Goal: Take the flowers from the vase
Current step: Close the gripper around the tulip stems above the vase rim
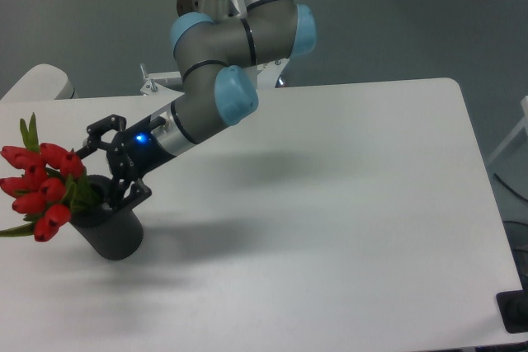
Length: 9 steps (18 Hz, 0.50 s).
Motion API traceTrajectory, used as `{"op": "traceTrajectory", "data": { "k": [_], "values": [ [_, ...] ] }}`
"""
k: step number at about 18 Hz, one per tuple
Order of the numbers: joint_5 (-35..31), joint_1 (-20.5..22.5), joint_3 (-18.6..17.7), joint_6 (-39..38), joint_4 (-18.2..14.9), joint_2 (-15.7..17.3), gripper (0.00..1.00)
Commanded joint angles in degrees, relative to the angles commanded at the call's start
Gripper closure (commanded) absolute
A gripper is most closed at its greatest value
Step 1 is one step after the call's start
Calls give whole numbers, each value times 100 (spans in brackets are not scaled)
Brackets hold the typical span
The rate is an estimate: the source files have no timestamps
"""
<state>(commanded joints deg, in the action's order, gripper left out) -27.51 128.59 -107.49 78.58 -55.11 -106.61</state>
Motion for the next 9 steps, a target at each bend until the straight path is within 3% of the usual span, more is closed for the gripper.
{"op": "traceTrajectory", "data": {
  "k": [5,6,9],
  "values": [
    [0,-124,299,-316,36,-229,3],
    [-9,-124,299,-308,36,-229,9],
    [-17,-124,317,-282,44,-229,43]
  ]
}}
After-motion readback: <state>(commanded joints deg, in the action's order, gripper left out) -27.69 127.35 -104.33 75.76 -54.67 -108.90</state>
